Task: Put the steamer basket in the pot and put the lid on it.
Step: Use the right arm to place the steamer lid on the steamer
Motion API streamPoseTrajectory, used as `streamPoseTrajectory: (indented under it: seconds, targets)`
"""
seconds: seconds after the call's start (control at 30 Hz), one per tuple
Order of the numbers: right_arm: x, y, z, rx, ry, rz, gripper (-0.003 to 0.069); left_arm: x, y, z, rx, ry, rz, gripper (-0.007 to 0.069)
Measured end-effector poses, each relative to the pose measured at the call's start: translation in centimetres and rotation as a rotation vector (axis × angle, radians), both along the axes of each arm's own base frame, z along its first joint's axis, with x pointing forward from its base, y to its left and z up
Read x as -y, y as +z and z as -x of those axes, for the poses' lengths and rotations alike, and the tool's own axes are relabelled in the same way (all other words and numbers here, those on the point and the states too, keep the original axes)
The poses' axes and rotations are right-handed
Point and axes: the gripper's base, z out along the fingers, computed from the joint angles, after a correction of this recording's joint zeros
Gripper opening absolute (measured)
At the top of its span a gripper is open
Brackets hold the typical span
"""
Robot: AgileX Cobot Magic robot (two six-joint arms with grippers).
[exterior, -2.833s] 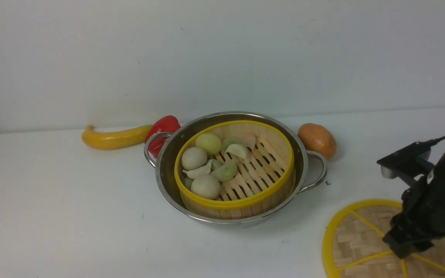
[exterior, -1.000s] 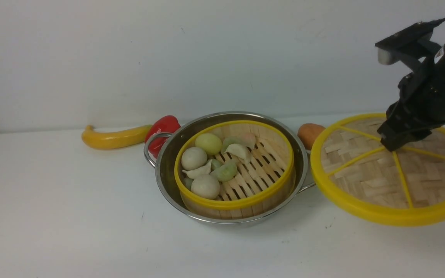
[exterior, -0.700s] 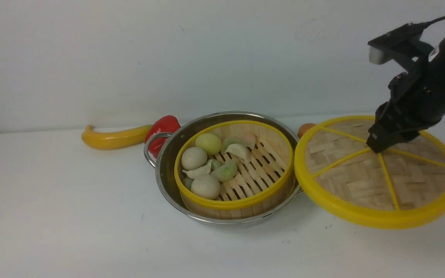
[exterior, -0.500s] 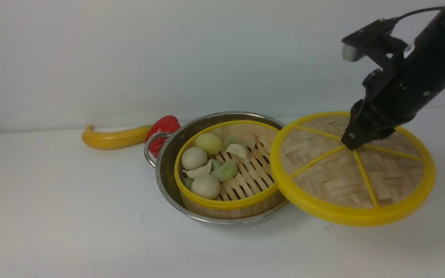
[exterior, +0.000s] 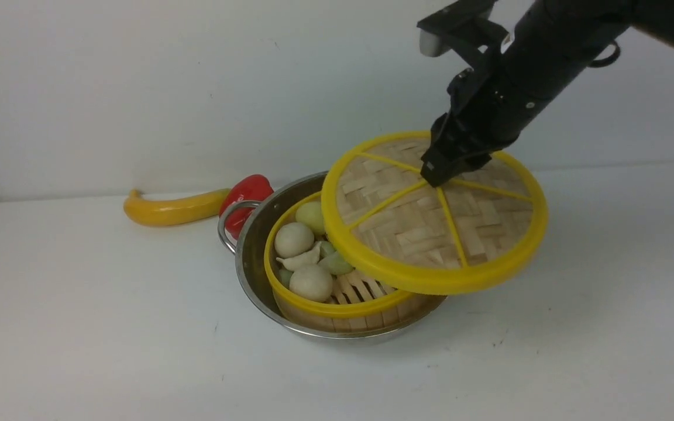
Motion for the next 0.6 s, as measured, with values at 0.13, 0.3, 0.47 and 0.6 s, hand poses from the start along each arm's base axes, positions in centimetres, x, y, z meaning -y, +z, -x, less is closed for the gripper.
streamPoseTrajectory:
  seconds: [0.13, 0.3, 0.47, 0.6]
  targets:
    - [-2.7, -0.5, -0.2, 0.009, 0.054, -0.003, 0.0115, 0.0, 0.0, 0.0, 0.000, 0.000, 0.000, 0.0239]
    - [-3.8, -0.9, -1.0, 0.024, 0.070, -0.002, 0.0115, 0.0, 0.0, 0.0, 0.000, 0.000, 0.000, 0.0239]
    - [-4.4, -1.9, -2.1, 0.023, 0.071, 0.003, 0.0115, 0.0, 0.0, 0.0, 0.000, 0.000, 0.000, 0.0239]
    - [-5.3, -2.8, -2.3, 0.014, 0.086, 0.008, 0.0115, 0.0, 0.0, 0.0, 0.000, 0.000, 0.000, 0.0239]
